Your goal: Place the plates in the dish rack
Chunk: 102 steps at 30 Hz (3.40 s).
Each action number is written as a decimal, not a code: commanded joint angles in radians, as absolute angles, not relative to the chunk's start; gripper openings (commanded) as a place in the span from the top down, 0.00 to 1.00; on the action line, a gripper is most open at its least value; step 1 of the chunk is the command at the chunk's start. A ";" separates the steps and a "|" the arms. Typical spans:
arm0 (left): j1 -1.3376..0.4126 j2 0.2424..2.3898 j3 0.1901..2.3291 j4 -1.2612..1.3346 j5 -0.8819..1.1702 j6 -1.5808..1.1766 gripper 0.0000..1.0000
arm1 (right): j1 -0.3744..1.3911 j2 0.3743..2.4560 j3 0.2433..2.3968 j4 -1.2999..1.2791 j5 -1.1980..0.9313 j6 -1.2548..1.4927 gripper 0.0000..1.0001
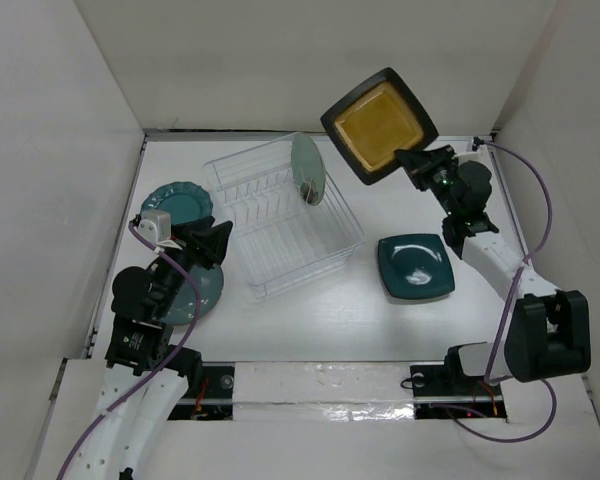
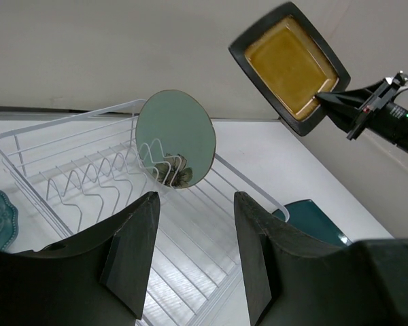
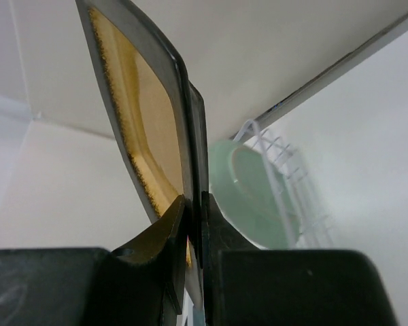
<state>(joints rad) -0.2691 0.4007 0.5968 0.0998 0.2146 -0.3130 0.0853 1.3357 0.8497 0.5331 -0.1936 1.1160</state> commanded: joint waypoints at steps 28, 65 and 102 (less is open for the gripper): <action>-0.275 0.380 0.614 0.149 0.225 -0.322 0.55 | 0.684 1.687 1.624 0.253 0.630 0.439 1.00; -0.275 0.403 0.607 0.147 0.241 -0.325 0.55 | 0.861 2.071 1.830 0.270 0.893 0.143 1.00; -0.275 0.391 0.601 0.152 0.255 -0.333 0.55 | 0.907 1.904 1.394 0.209 0.896 0.449 0.56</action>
